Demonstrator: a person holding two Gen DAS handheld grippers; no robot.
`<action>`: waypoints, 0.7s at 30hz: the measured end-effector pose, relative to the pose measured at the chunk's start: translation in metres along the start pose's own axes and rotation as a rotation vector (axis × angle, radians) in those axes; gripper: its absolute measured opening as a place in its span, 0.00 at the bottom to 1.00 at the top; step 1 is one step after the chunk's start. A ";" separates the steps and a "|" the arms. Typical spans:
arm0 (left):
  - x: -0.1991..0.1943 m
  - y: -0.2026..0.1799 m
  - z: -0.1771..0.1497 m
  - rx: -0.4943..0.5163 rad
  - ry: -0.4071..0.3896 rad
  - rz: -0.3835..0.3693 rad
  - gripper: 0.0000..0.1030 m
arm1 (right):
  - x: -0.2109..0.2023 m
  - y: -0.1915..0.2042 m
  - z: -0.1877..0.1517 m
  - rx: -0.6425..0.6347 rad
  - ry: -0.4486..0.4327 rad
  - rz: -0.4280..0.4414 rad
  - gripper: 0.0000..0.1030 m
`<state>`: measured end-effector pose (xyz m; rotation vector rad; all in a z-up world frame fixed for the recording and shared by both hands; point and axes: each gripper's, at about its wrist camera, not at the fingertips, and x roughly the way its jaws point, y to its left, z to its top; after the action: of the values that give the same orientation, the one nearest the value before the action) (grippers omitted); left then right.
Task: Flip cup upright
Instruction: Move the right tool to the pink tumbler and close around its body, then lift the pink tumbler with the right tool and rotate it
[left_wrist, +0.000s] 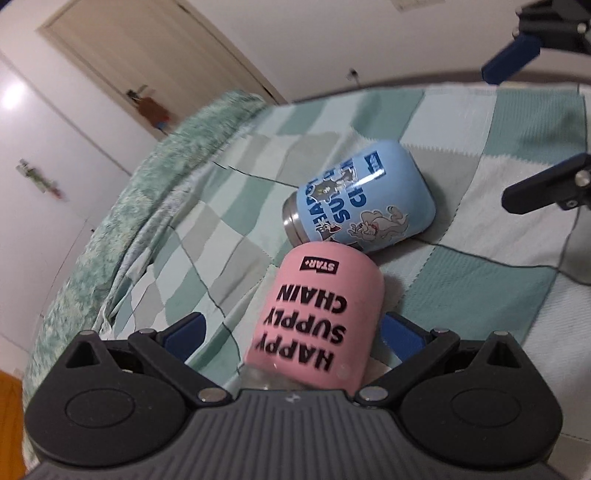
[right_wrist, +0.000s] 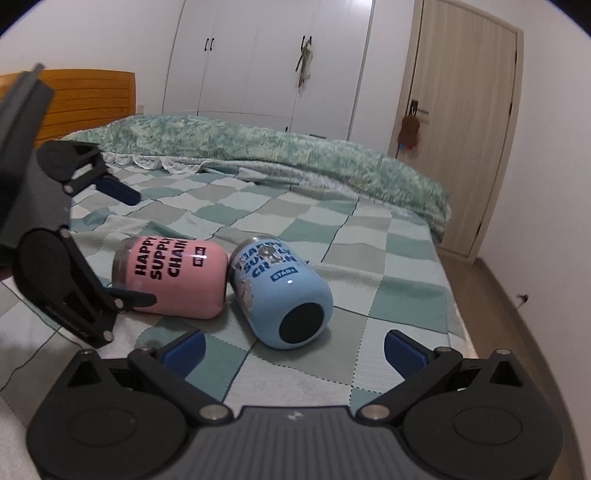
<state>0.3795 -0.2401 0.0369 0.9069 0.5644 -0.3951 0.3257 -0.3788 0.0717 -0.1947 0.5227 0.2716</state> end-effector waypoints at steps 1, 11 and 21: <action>0.007 0.002 0.003 0.022 0.022 -0.022 1.00 | 0.004 -0.002 0.000 0.005 0.006 0.010 1.00; 0.061 0.006 -0.003 0.061 0.153 -0.104 0.85 | 0.035 -0.011 0.001 0.049 0.041 0.064 1.00; -0.002 -0.020 -0.006 0.156 0.077 -0.039 0.84 | 0.001 -0.004 0.005 0.077 0.012 0.055 1.00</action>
<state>0.3652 -0.2460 0.0231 1.0656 0.6289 -0.4453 0.3299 -0.3816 0.0757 -0.1070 0.5502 0.3036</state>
